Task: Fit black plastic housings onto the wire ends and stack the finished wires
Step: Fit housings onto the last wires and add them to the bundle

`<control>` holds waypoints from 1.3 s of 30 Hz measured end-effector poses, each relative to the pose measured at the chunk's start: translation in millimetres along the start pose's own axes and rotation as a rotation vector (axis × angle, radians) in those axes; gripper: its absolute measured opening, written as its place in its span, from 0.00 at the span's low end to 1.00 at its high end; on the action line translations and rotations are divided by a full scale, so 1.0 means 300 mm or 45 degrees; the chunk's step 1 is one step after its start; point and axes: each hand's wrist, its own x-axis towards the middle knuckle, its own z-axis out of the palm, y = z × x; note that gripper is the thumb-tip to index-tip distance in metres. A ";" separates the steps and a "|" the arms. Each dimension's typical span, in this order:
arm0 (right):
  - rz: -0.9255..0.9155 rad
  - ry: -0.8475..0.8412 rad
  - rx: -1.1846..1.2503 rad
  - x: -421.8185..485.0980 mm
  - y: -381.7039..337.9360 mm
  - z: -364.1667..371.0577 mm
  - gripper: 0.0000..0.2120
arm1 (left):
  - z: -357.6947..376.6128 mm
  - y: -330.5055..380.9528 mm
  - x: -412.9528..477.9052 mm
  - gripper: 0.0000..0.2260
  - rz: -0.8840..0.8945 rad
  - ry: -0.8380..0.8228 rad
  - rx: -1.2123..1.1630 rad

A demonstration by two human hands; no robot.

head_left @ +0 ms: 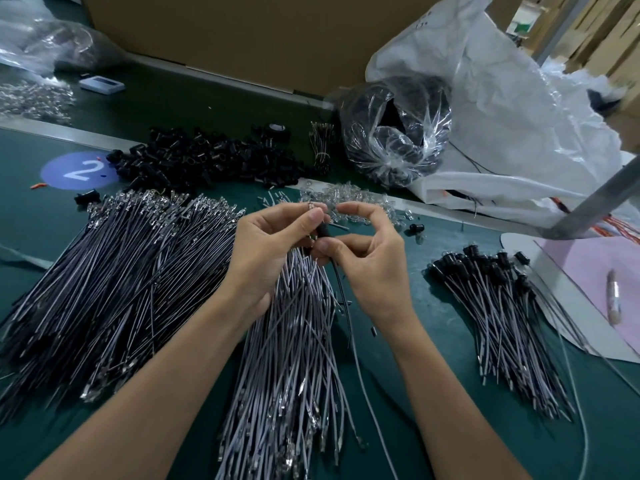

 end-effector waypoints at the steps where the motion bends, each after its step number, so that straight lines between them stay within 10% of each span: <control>1: -0.002 0.005 -0.009 -0.002 0.001 0.000 0.19 | 0.001 -0.002 0.000 0.06 0.001 -0.009 -0.005; 39: -0.175 0.174 -0.395 -0.011 0.037 0.006 0.08 | -0.004 -0.033 0.013 0.04 0.134 0.024 0.128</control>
